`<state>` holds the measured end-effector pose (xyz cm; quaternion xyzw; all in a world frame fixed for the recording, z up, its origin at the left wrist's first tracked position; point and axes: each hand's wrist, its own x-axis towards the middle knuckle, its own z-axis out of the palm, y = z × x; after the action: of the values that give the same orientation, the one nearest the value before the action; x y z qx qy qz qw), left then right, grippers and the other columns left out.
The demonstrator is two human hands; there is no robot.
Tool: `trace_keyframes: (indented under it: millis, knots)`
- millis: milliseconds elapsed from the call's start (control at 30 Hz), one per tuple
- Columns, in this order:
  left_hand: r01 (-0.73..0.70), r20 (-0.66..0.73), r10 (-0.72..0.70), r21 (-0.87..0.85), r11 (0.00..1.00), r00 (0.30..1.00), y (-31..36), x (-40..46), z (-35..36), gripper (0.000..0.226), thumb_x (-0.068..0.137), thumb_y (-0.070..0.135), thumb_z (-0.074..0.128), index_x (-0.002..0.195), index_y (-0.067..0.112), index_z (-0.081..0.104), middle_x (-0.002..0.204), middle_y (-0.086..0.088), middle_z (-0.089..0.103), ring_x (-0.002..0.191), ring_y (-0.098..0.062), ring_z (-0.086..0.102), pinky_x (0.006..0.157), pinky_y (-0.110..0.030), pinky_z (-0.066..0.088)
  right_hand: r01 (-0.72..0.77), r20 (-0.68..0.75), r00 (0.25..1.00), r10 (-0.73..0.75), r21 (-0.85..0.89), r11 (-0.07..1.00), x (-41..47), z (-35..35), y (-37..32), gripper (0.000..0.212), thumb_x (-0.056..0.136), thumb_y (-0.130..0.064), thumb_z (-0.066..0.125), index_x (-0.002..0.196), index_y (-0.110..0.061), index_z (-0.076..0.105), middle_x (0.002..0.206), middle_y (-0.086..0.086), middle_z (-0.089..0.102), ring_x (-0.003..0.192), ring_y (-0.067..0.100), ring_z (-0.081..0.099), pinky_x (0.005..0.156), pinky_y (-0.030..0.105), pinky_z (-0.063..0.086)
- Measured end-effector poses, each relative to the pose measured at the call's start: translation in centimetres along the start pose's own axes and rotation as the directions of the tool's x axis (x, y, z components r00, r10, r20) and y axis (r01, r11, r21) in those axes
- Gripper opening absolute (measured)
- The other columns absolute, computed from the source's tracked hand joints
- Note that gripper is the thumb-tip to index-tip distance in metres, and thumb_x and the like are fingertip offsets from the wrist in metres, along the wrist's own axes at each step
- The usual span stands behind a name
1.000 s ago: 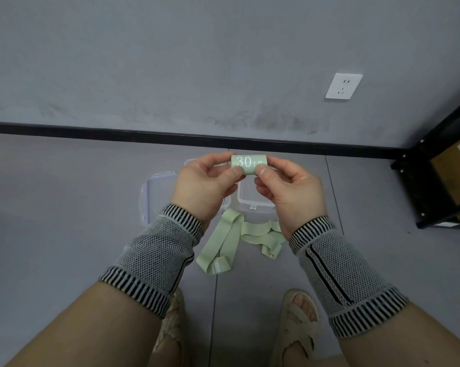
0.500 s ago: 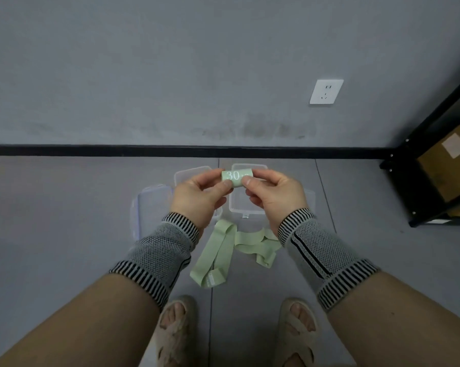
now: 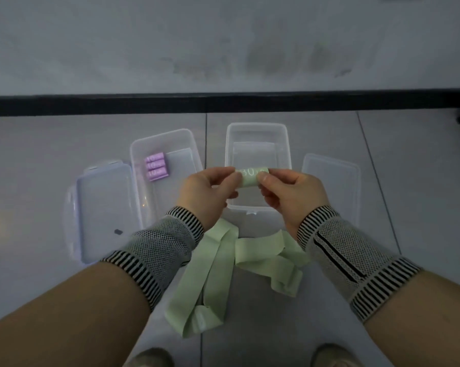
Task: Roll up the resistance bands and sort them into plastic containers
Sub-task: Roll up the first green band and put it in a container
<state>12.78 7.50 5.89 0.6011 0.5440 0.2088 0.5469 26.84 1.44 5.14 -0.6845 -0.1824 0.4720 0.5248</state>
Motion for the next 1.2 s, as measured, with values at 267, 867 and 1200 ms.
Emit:
trace_keyframes:
  millis: [267, 867, 1200]
  knots:
    - [-0.099, 0.018, 0.108, 0.569, 0.816, 0.994, -3.2, 8.5, 0.9, 0.042, 0.093, 0.021, 0.053, 0.134, 0.025, 0.048, 0.131, 0.004, 0.054, 0.102, -0.009, 0.056, 0.091, -0.024, 0.043, -0.084, -0.091, 0.991, 0.095, 0.116, 0.990, 6.2, -0.1, 2.6, 0.006, 0.083, -0.013, 0.071, 0.088, -0.015, 0.071, 0.069, 0.000, 0.069, 0.067, 0.011, 0.062, 0.068, 0.023, 0.052]
    - [-0.269, 0.243, 0.120, 0.913, 0.307, 0.963, -7.9, 12.1, 2.7, 0.063, 0.096, 0.048, 0.025, 0.149, 0.028, -0.001, 0.158, 0.008, 0.002, 0.145, -0.022, -0.012, 0.111, -0.060, 0.002, -0.087, -0.190, 0.979, 0.078, -0.037, 0.996, 13.5, 2.2, 7.1, 0.015, 0.085, -0.025, 0.069, 0.099, -0.020, 0.068, 0.092, 0.002, 0.072, 0.080, 0.010, 0.064, 0.082, 0.028, 0.054]
    - [-0.233, 0.143, 0.236, 0.879, 0.417, 0.961, -9.3, 10.6, 1.7, 0.062, 0.094, 0.049, 0.028, 0.149, 0.028, 0.008, 0.156, 0.002, 0.012, 0.145, -0.022, -0.004, 0.112, -0.060, 0.006, -0.098, -0.257, 0.964, 0.063, -0.127, 0.987, 15.5, 4.1, 8.5, 0.020, 0.079, -0.027, 0.075, 0.089, -0.011, 0.072, 0.076, 0.003, 0.071, 0.069, 0.013, 0.065, 0.078, 0.032, 0.056]
